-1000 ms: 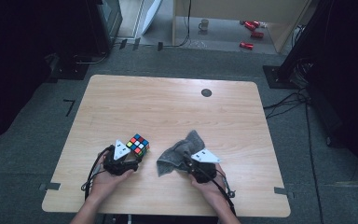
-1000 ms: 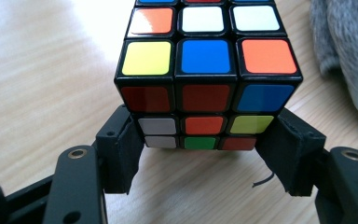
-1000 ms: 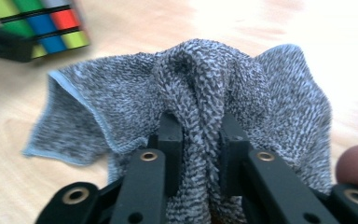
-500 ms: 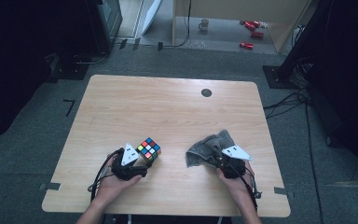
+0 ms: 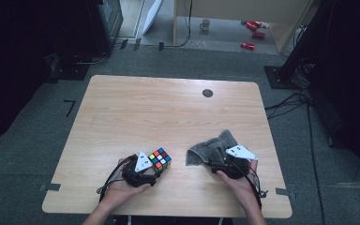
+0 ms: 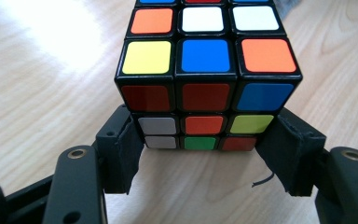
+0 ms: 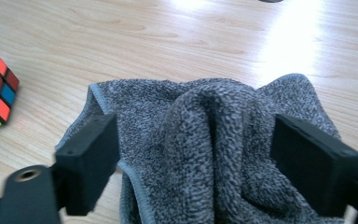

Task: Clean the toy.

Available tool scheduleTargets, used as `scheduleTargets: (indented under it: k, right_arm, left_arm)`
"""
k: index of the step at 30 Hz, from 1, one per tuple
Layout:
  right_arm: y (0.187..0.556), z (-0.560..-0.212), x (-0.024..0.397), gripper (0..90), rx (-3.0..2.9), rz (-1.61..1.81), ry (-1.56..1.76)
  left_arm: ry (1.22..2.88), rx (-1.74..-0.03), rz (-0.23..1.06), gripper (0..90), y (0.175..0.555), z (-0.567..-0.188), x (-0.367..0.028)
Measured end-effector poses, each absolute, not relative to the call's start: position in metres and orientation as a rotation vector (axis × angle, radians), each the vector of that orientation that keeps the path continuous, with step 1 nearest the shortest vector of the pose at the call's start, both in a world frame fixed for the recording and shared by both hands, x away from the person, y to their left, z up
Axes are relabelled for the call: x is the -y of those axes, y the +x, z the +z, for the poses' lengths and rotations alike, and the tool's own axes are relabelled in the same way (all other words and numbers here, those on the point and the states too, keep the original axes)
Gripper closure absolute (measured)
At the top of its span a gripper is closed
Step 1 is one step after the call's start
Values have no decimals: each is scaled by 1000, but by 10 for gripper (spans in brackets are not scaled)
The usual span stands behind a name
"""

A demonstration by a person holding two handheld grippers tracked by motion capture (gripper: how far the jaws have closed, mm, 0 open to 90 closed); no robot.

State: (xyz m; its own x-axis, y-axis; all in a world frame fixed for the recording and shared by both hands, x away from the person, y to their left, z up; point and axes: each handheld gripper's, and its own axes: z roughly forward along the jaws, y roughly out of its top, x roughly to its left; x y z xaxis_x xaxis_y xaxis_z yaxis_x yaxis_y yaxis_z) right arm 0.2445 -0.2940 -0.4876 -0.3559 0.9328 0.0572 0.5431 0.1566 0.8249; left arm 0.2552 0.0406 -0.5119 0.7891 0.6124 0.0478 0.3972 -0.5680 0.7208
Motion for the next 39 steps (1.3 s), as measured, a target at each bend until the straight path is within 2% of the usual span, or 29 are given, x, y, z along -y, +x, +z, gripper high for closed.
scheduleTargets:
  k: [10, 15, 18, 26, 29, 31, 33, 37, 39]
  right_arm:
    - [245, -490, 292, 139, -1967, 1054, 1406]
    - [244, -489, 292, 138, -1965, 1058, 1400]
    - [244, -486, 292, 138, -1962, 1091, 1391]
    - [250, -490, 283, 123, -1959, 1051, 1385]
    - [255, -495, 283, 147, -1934, 1012, 1434]
    - [259, -502, 282, 190, -1941, 954, 1468]
    - [262, -511, 281, 291, -1967, 916, 1482]
    - [263, -517, 284, 621, -1947, 913, 1531]
    - [262, -514, 288, 750, -1936, 966, 1550]
  left_arm:
    - [2242, -735, 354, 346, 256, -516, -40]
    - [2246, -805, 365, 206, 259, -517, -38]
    - [2253, -813, 359, 180, 261, -517, -35]
    - [2257, -821, 340, 166, 266, -517, -26]
    - [2238, -825, 347, 215, 267, -517, -27]
    - [2228, -810, 356, 319, 266, -517, -27]
    - [2227, -803, 352, 345, 266, -517, -27]
    - [2211, -792, 347, 350, 266, -516, -29]
    - [2184, -780, 351, 350, 265, -514, -31]
